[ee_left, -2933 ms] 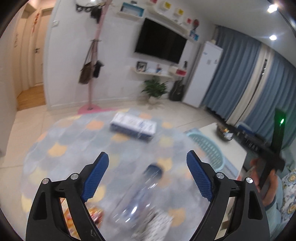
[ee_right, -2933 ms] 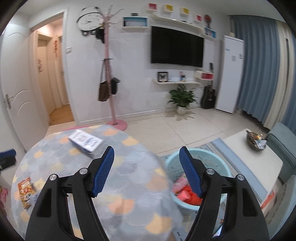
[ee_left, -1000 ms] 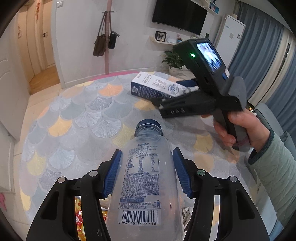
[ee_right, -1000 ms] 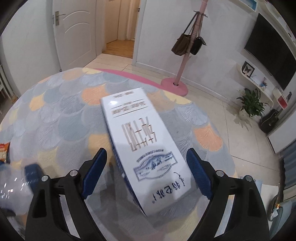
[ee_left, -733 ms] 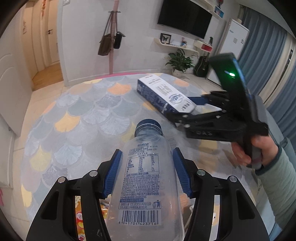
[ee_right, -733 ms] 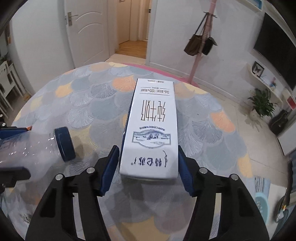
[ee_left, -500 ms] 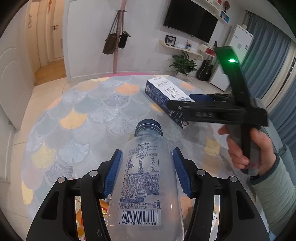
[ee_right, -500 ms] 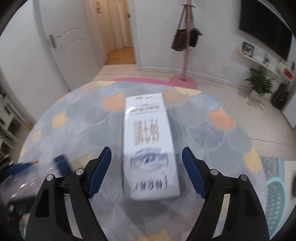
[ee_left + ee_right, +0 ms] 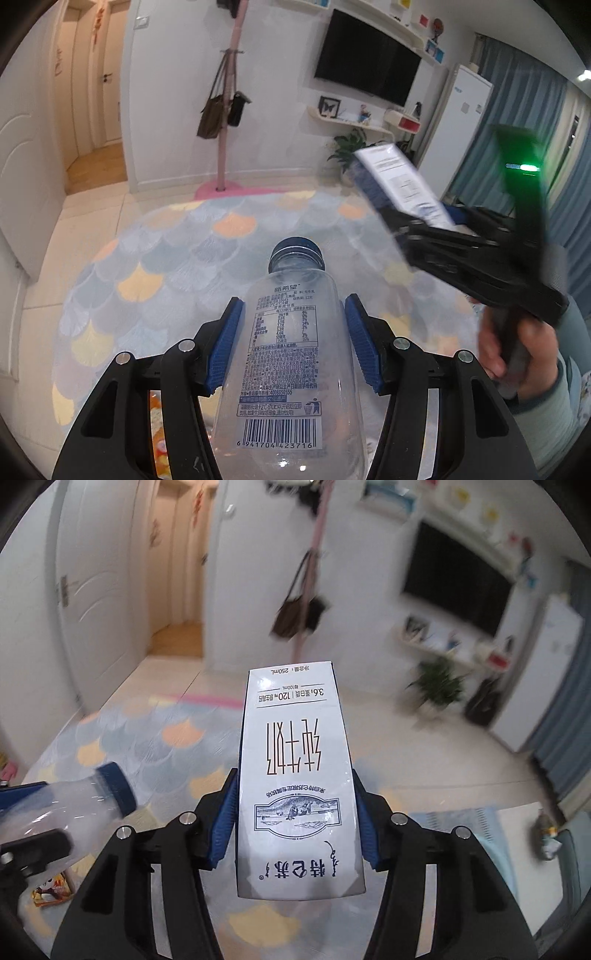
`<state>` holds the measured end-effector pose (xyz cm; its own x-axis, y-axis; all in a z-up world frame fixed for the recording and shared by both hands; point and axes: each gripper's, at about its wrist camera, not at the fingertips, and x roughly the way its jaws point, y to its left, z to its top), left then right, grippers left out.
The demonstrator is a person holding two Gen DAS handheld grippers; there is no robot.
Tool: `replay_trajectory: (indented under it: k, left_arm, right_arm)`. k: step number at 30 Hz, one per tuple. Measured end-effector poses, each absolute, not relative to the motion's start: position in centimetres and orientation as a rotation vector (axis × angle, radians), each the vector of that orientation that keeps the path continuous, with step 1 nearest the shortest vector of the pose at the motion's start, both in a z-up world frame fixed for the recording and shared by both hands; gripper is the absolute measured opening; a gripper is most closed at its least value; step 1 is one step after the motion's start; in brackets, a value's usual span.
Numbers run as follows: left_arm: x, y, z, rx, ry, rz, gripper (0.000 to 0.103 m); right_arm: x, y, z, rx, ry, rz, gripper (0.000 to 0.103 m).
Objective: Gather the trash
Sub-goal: 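Carry the clear bottle and milk carton over the basket and open both tools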
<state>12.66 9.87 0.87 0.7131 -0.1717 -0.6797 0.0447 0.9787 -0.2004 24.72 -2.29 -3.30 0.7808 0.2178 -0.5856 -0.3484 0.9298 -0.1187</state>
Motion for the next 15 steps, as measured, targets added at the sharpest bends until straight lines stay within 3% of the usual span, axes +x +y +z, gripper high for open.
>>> replay_trajectory:
  k: [7,15]
  left_arm:
    - [14.6,4.5,3.0,-0.116,0.723,-0.218,0.055]
    - [17.9,-3.9,4.3,-0.037,0.705,-0.354,0.055]
  right_arm:
    - [20.8,-9.2,0.6,-0.205,0.476,0.148,0.052]
    - [19.8,-16.9,0.5,-0.158,0.473,0.01,0.052]
